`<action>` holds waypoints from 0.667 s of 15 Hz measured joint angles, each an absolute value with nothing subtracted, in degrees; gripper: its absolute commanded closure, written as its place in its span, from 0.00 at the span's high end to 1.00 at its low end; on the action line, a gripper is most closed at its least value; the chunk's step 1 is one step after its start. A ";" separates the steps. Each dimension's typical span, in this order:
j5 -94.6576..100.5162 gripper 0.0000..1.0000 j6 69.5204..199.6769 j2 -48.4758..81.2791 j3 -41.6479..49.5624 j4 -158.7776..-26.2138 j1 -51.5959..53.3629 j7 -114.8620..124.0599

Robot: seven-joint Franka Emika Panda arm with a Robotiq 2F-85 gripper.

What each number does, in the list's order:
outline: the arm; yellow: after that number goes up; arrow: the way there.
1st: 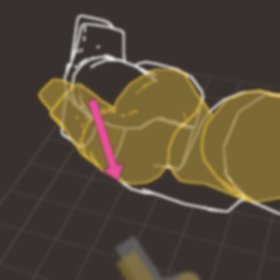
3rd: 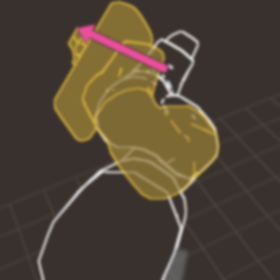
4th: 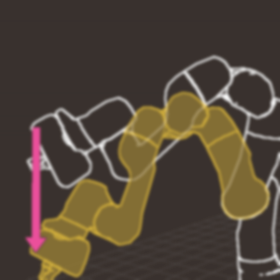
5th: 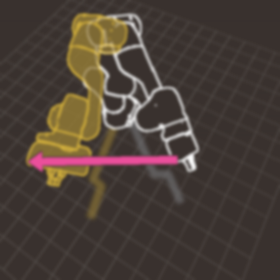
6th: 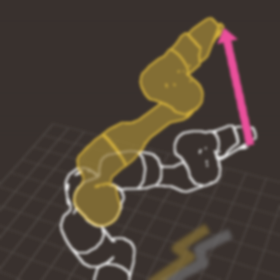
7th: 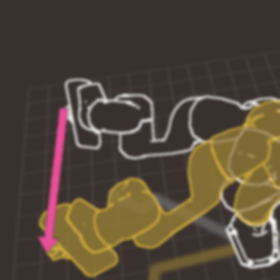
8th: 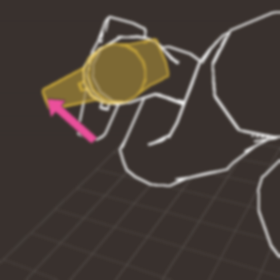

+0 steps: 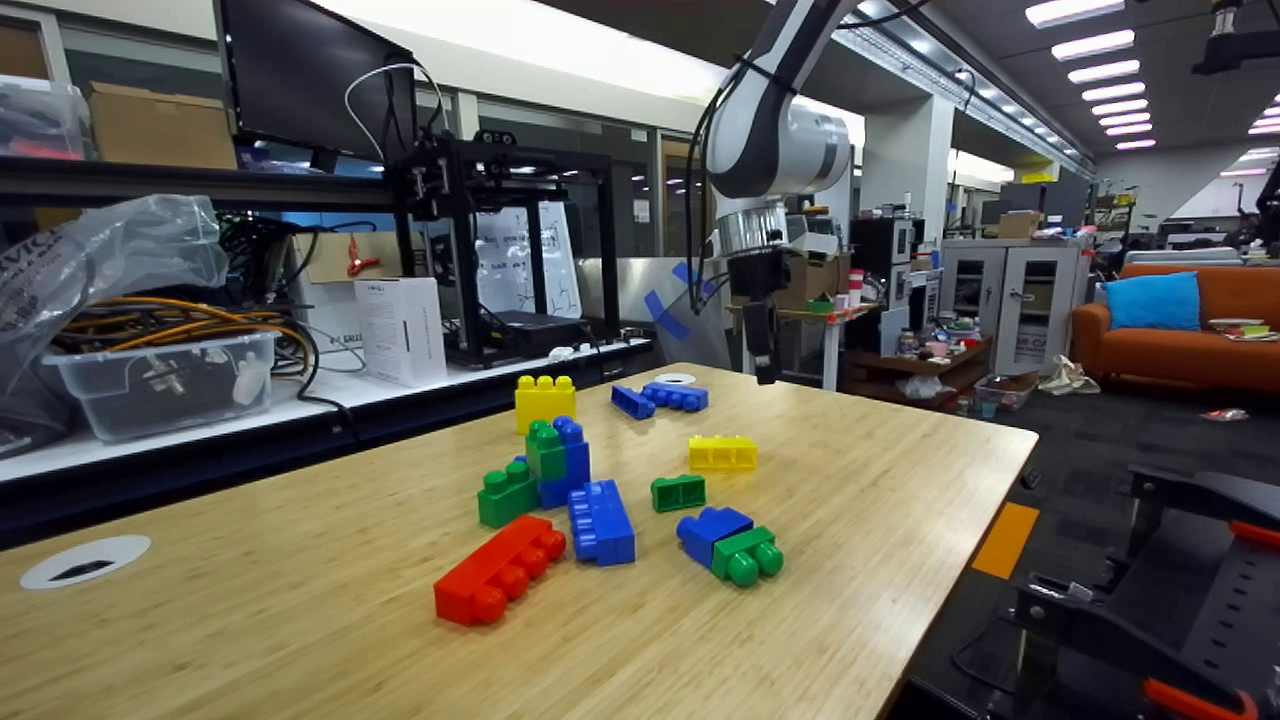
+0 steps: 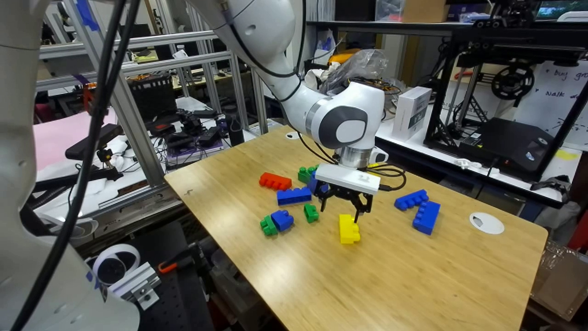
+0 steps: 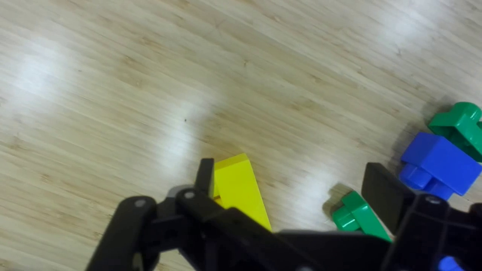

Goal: Pick up the yellow block on the right and place it on top of the stacked blocks

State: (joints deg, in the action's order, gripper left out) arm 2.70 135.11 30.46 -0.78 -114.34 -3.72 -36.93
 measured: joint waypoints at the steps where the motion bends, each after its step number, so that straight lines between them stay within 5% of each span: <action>1: 2.70 1.00 135.11 30.46 -0.79 -114.34 -3.72 -36.93; 10: 2.70 1.00 135.71 30.91 -1.22 -114.08 -3.77 -37.24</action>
State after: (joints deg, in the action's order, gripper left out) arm 2.70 135.71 30.91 -1.22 -114.08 -3.77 -37.24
